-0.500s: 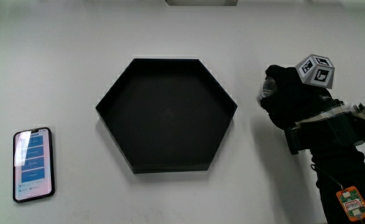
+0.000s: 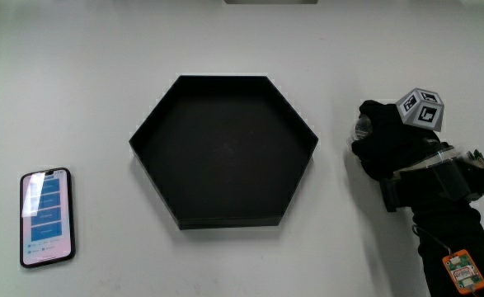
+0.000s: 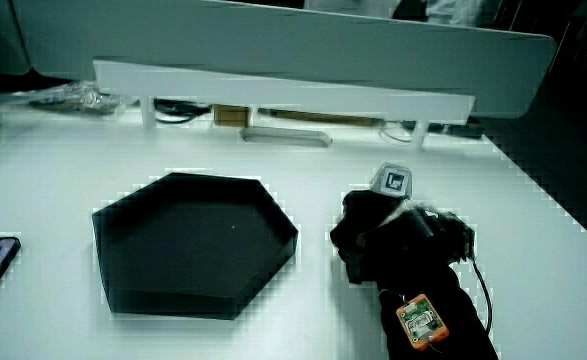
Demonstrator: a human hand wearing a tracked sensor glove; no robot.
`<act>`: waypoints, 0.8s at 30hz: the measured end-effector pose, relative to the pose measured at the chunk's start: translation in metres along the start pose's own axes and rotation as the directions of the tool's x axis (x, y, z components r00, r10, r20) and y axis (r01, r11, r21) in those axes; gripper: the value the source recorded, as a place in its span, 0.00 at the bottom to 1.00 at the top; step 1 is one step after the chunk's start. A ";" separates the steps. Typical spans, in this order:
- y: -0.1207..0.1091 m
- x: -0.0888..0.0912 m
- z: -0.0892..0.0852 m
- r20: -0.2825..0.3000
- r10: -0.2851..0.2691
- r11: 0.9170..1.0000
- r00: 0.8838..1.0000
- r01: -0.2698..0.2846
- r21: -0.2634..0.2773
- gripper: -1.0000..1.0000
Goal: Place paper clip on desk
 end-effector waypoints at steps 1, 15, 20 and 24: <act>0.001 0.001 -0.003 -0.006 -0.002 1.000 1.000 0.002 -0.006 0.50; 0.010 0.016 -0.022 -0.024 -0.053 0.998 0.998 0.051 -0.042 0.50; 0.011 0.013 -0.022 -0.014 -0.056 0.995 0.998 0.055 -0.079 0.50; 0.013 0.017 -0.024 -0.003 -0.077 0.992 0.997 0.077 -0.103 0.40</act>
